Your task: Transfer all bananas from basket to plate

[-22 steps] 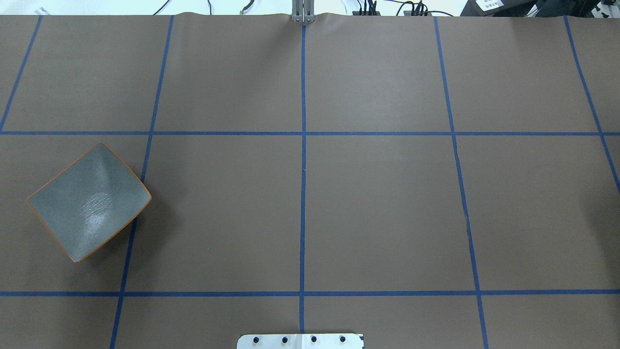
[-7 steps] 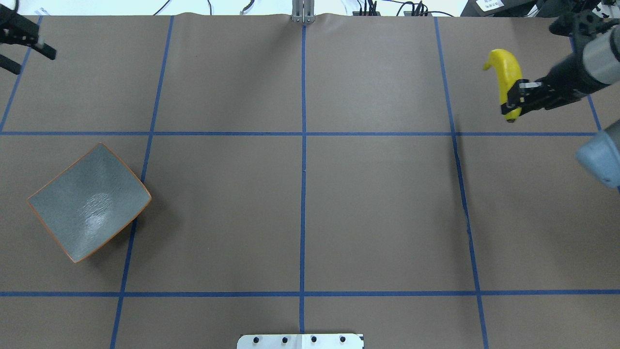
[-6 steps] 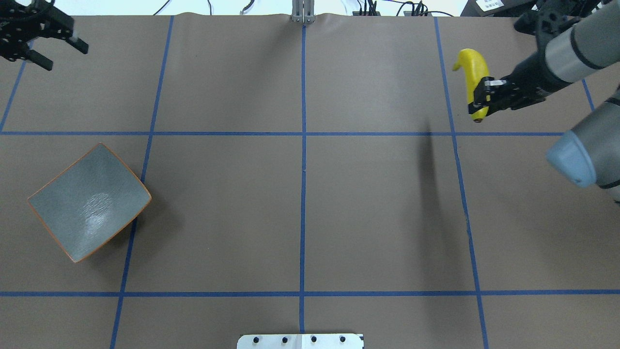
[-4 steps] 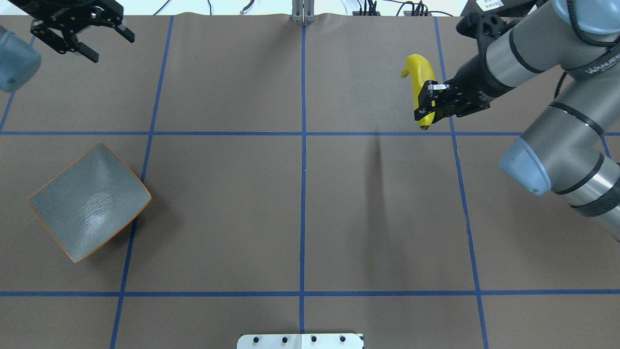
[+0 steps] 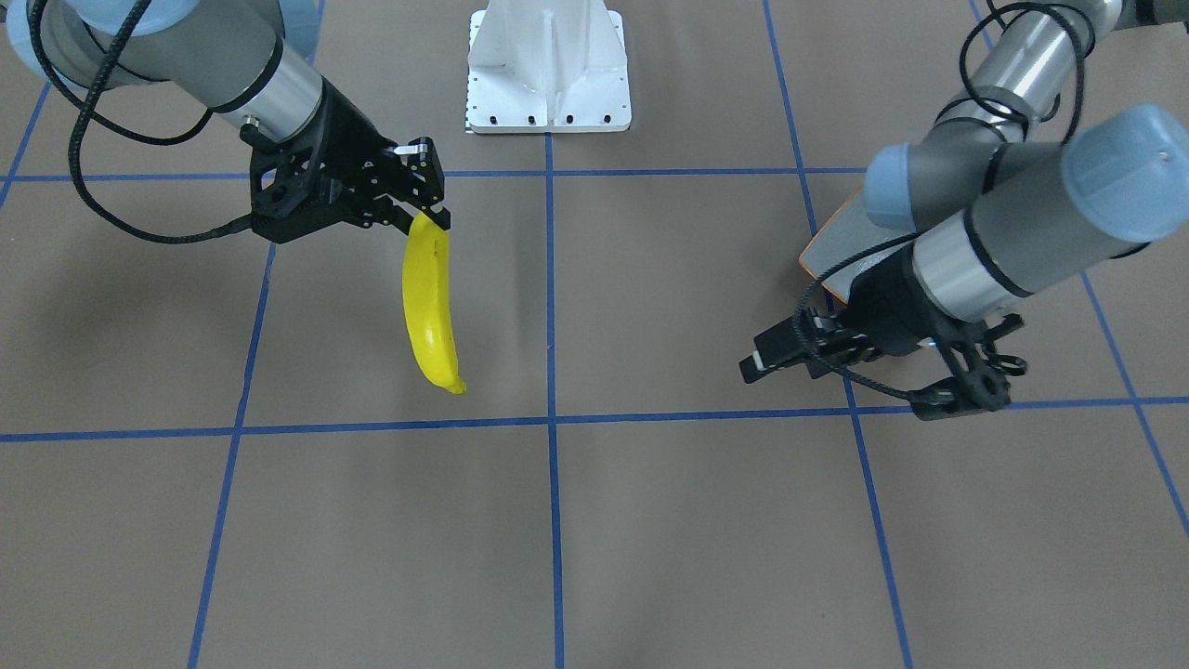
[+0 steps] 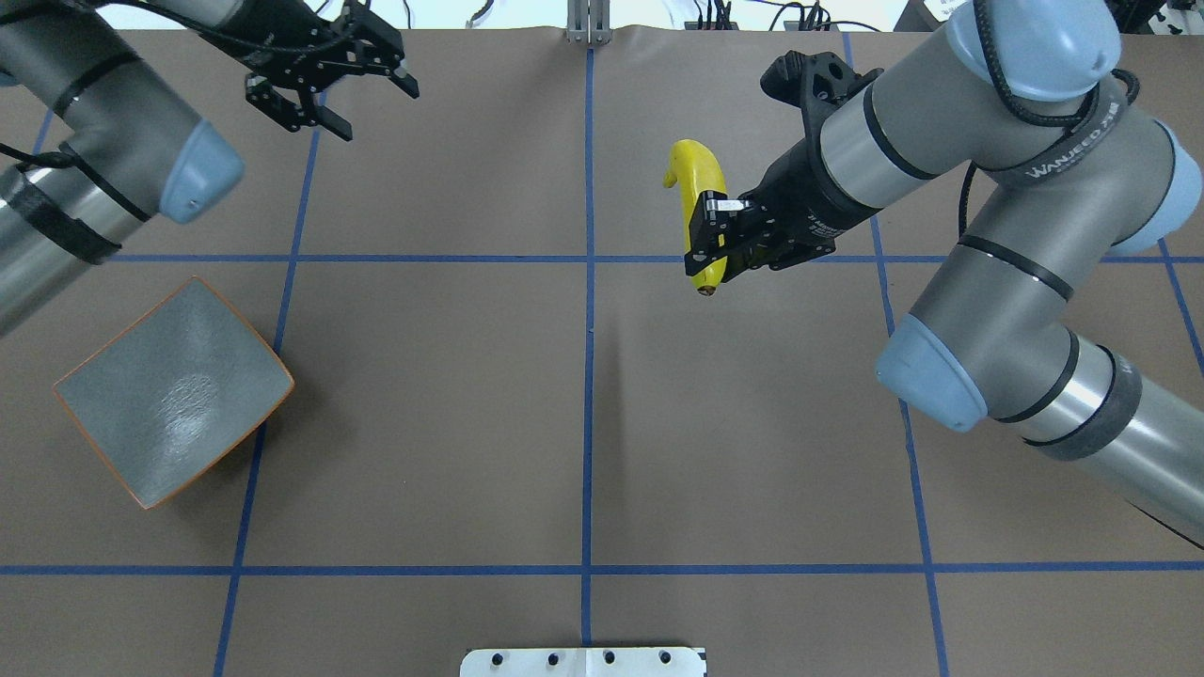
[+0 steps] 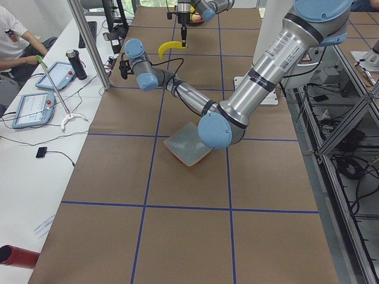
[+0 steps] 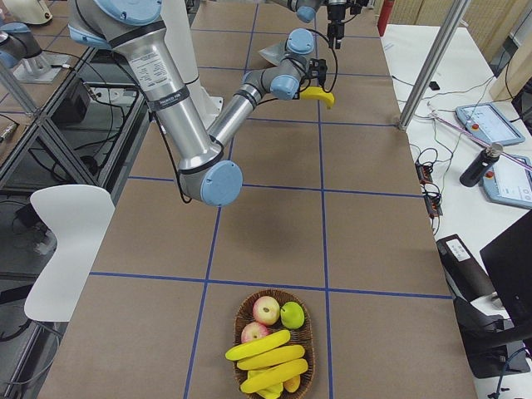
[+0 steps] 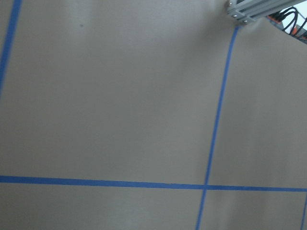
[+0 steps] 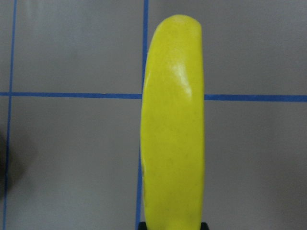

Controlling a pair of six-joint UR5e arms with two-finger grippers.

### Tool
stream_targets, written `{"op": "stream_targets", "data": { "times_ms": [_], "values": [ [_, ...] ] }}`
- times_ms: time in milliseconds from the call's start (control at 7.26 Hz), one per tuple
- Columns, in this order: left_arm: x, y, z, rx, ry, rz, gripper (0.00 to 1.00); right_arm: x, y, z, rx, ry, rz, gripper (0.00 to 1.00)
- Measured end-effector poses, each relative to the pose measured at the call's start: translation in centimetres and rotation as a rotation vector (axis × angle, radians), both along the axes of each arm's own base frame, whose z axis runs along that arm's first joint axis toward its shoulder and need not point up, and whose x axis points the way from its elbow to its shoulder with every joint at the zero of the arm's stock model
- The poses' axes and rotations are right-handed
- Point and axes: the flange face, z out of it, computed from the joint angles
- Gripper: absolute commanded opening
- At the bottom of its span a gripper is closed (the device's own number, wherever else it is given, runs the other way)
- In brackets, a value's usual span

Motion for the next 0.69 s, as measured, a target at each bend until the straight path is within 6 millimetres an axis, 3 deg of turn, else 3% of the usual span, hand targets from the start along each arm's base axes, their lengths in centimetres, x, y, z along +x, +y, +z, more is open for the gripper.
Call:
{"op": "stream_targets", "data": {
  "times_ms": [413,689],
  "values": [
    [7.9,5.6,-5.9,-0.165,0.227,-0.101,0.99,-1.9,2.4,-1.8,-0.02,-0.031,0.014,0.0],
    [10.5,8.9,-8.2,-0.265,0.358,-0.085,1.0,-2.7,3.4,-2.1,-0.012,-0.105,0.034,0.0]
  ]
}}
